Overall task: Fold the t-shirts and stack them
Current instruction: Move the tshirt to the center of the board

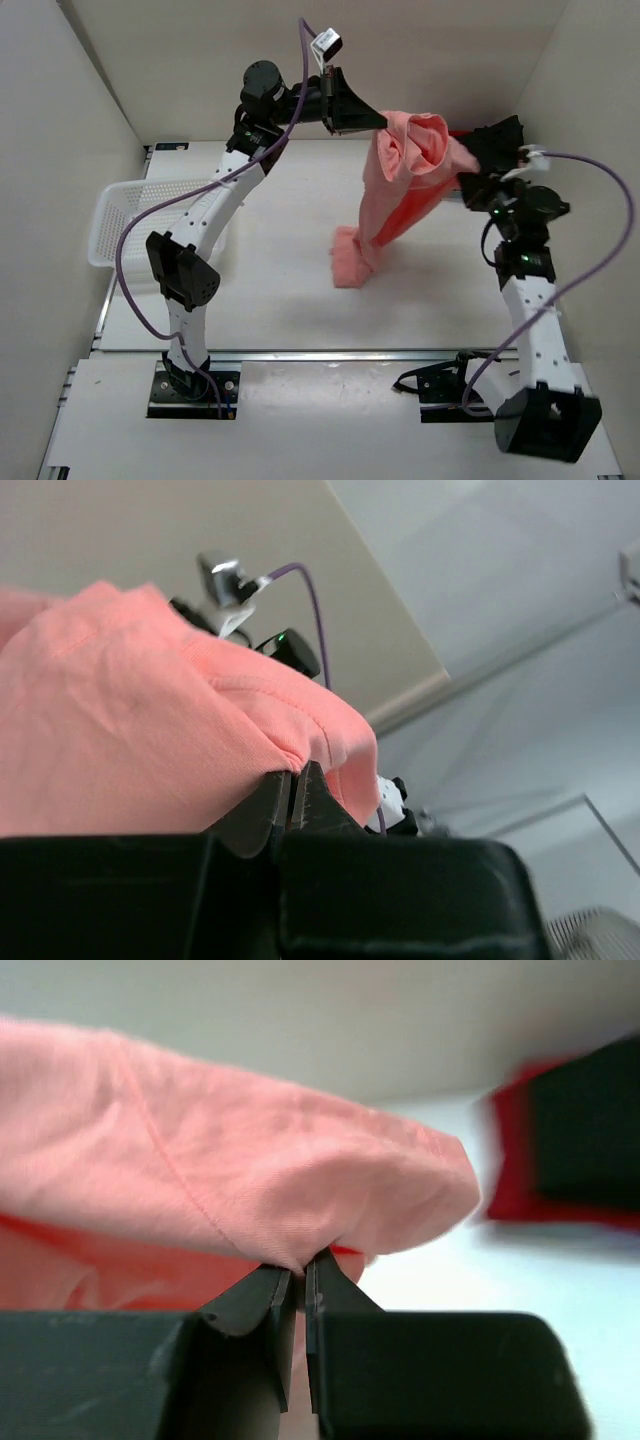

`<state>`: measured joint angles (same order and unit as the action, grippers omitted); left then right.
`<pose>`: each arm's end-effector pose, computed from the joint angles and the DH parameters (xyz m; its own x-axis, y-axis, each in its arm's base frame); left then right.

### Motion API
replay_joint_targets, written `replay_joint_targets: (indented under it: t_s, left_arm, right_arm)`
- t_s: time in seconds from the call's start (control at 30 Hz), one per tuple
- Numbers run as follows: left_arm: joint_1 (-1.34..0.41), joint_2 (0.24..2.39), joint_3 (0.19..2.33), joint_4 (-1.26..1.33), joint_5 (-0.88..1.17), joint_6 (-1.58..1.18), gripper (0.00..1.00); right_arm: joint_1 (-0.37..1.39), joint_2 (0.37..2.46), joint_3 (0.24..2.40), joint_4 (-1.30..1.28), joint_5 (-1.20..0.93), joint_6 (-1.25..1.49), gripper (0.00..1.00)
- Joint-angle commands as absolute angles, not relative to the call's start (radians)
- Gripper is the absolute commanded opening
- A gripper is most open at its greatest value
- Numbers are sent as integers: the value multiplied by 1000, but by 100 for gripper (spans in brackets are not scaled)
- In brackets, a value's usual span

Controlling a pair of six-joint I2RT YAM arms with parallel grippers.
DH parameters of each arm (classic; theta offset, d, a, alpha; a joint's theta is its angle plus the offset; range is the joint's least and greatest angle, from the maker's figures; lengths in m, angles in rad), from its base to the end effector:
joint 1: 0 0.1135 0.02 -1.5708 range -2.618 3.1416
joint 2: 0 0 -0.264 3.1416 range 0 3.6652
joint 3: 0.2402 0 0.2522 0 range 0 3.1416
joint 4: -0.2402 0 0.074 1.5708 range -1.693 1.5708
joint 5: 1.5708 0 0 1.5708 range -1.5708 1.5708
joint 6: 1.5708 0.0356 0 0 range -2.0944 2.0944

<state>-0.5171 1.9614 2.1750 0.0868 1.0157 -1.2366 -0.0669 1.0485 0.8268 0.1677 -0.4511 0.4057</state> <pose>0.3639 -0.2417 0.4956 -0.8284 -0.1016 -0.5509 0.5599 -0.1196 -0.8199 0.2468 -0.0010 0.3412 -0.1972 0.3692 -0.9082 -0.3225 0.8504 0.4157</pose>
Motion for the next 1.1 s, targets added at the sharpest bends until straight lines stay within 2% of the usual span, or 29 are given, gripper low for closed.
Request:
replay_joint_targets:
  t_s: [0.0, 0.07, 0.17, 0.23, 0.3, 0.37, 0.4, 0.43, 0.5, 0.57, 0.63, 0.67, 0.73, 0.83, 1.0, 1.07]
  left_arm:
    - [-560, 1971, 2224, 380, 1141, -1429, 0]
    - [-572, 1999, 2275, 452, 1184, -1495, 0]
    - [-588, 1997, 2257, 462, 1200, -1502, 0]
    - [-523, 1864, 2044, 388, 1082, -1404, 0]
    - [-441, 1760, 1769, 330, 911, -1332, 5]
    - [-301, 1599, 1540, 232, 742, -1264, 17]
    - [-238, 1519, 1408, 186, 621, -1246, 18]
    - [-206, 1484, 1354, 149, 568, -1229, 20]
    - [-141, 1439, 1315, -124, 393, -1110, 28]
    - [-115, 1474, 1409, -336, 333, -933, 41]
    - [-104, 1518, 1495, -454, 324, -873, 48]
    - [-97, 1543, 1508, -510, 316, -855, 51]
    - [-101, 1563, 1500, -551, 324, -827, 61]
    - [-94, 1536, 1418, -543, 316, -827, 63]
    - [-155, 1580, 1391, -503, 320, -810, 54]
    - [-193, 1650, 1454, -529, 336, -781, 45]
  right_arm:
    - [-178, 901, 911, 28, -267, 208, 0]
    - [-215, 833, 977, 2, -203, 157, 0]
    - [-267, 825, 1057, -37, -235, 130, 0]
    - [-241, 892, 1109, -23, -259, 150, 0]
    - [-177, 960, 1156, -15, -244, 146, 0]
    - [-56, 1064, 1218, -34, -218, 121, 0]
    - [-8, 1141, 1268, -55, -210, 115, 0]
    - [15, 1235, 1299, -73, -221, 126, 0]
    - [84, 1369, 1440, -182, -189, 156, 0]
    - [155, 1481, 1562, -273, -161, 135, 20]
    - [198, 1566, 1650, -378, -45, 117, 48]
    - [204, 1580, 1644, -385, -38, 109, 58]
    - [172, 1553, 1576, -379, -78, 161, 64]
    - [106, 1504, 1490, -391, -132, 196, 68]
    - [31, 1393, 1258, -408, -118, 172, 69]
    - [2, 1341, 1187, -405, -138, 178, 69]
